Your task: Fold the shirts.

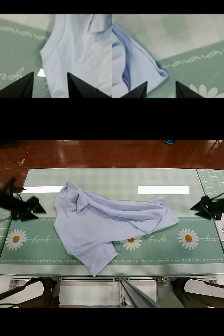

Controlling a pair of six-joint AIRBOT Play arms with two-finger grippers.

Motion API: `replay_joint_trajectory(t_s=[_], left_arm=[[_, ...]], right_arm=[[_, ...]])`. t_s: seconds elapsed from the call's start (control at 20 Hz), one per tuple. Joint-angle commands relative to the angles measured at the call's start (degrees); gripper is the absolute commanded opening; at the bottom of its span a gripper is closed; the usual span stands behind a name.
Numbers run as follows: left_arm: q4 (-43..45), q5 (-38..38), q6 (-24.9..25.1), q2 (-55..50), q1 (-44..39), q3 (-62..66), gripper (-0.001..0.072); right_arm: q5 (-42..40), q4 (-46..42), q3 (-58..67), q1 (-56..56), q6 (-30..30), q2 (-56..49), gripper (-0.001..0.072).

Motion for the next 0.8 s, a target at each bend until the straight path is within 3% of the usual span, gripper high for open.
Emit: replay_joint_trajectory(t_s=[0.0,0.25,0.55,0.6,0.65,0.7,0.75], left_arm=[[-4.6,1.6,0.7,8.4,1.0,-19.5,0.0507],[-13.3,8.3,-0.2,9.4,-2.3,-33.4,0.0506],[-26.9,24.2,0.1,9.2,-10.6,-37.3,0.0503],[-28.8,26.9,0.1,9.1,-13.4,-37.3,0.0475],[-30.7,28.9,0.2,9.0,-15.7,-37.3,0.0289],[-32.9,30.3,1.9,9.0,-17.3,-37.1,0.0019],[-34.8,30.8,4.3,9.1,-18.2,-36.7,0.0024]], right_arm=[[-5.6,8.5,-16.5,-3.0,-6.2,10.4,0.0408],[-3.8,11.6,-21.4,-3.0,-7.6,14.4,0.0408],[-2.7,12.2,-21.4,-3.0,-7.8,14.3,0.0408],[-3.2,12.0,-21.4,-3.0,-7.8,14.3,0.0408],[-4.0,11.4,-21.4,-3.0,-7.8,14.3,0.0408],[-5.2,10.1,-21.4,-3.0,-7.2,14.3,0.0408],[-7.0,7.5,-21.4,-3.1,-5.1,14.3,0.0408]])
